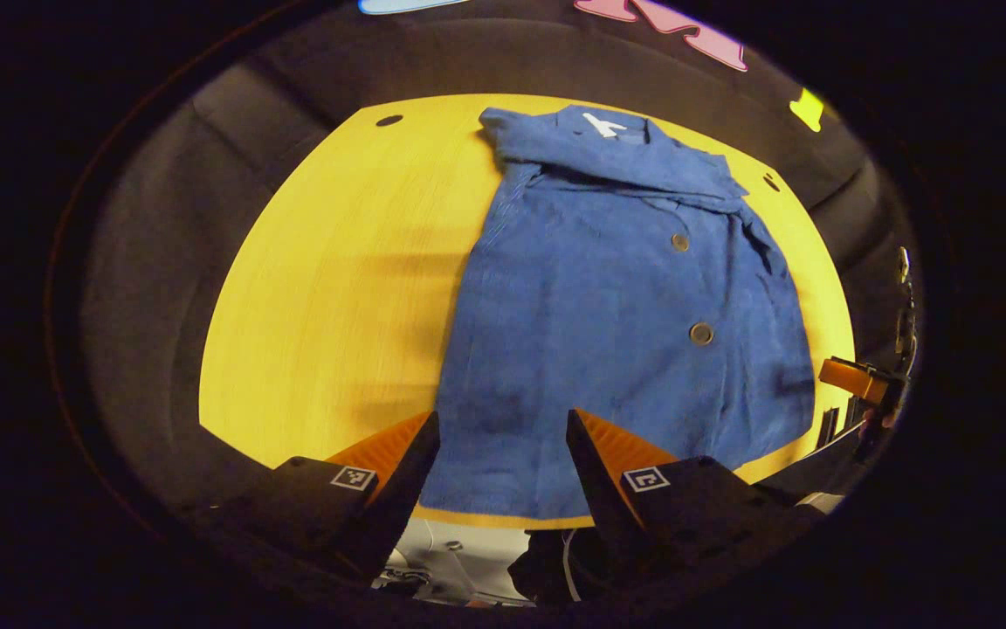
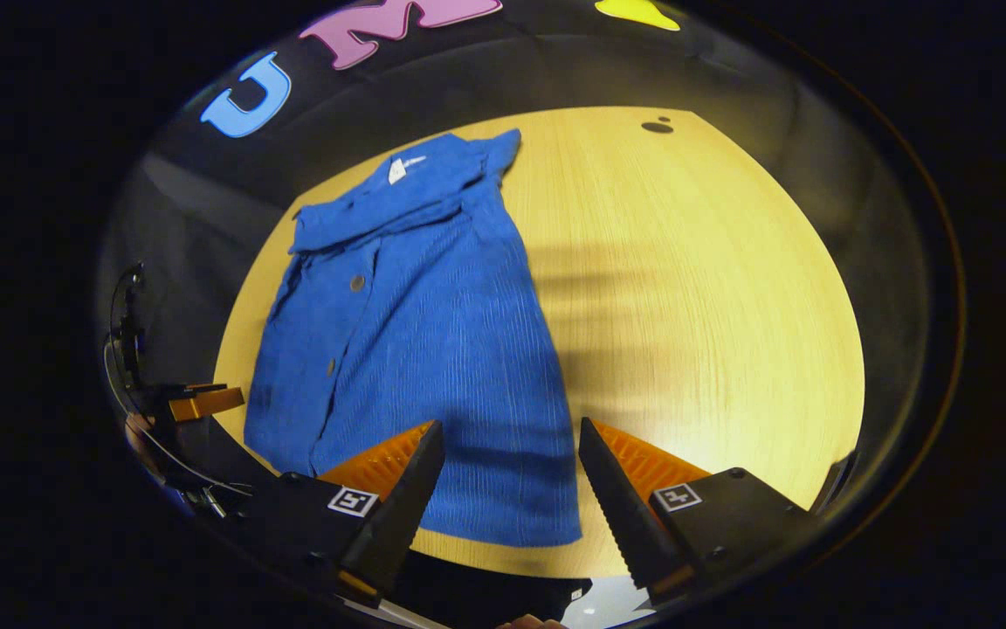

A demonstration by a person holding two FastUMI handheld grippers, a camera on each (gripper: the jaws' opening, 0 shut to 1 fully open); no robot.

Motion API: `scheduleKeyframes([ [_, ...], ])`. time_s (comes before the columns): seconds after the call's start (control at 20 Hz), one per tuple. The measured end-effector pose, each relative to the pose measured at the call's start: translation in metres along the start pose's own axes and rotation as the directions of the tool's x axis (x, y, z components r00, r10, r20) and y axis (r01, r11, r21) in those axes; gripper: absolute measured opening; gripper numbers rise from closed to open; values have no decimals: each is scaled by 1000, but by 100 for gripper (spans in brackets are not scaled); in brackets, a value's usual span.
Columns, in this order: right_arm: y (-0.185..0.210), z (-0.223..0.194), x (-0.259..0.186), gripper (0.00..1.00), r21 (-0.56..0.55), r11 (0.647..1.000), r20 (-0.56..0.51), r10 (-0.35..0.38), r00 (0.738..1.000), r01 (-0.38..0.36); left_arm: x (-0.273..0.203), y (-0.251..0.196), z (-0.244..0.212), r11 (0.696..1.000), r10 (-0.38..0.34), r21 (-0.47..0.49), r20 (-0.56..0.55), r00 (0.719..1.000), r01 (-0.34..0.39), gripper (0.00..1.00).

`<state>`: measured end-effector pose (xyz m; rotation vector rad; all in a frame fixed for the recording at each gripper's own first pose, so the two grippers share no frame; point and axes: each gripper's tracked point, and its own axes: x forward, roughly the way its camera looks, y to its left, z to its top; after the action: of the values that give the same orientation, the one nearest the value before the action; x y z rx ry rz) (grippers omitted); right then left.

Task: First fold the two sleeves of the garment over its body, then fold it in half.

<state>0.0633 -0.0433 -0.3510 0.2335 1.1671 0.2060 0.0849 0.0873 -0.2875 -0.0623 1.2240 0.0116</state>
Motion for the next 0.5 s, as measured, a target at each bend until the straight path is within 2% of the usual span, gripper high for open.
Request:
scheduleKeyframes([
  [0.2,3,-37,4,99,-25,998,-64,-61,996,59,12,26,-33,999,44,31,-33,998,-43,86],
  [0.35,9,-50,-1,99,-42,996,-68,-82,994,79,23,26,-58,1000,2,3,-81,997,-2,86],
  [0.5,-1,-52,-3,99,-30,991,-56,-136,989,134,29,27,-64,1000,-17,-14,-92,996,16,86],
])
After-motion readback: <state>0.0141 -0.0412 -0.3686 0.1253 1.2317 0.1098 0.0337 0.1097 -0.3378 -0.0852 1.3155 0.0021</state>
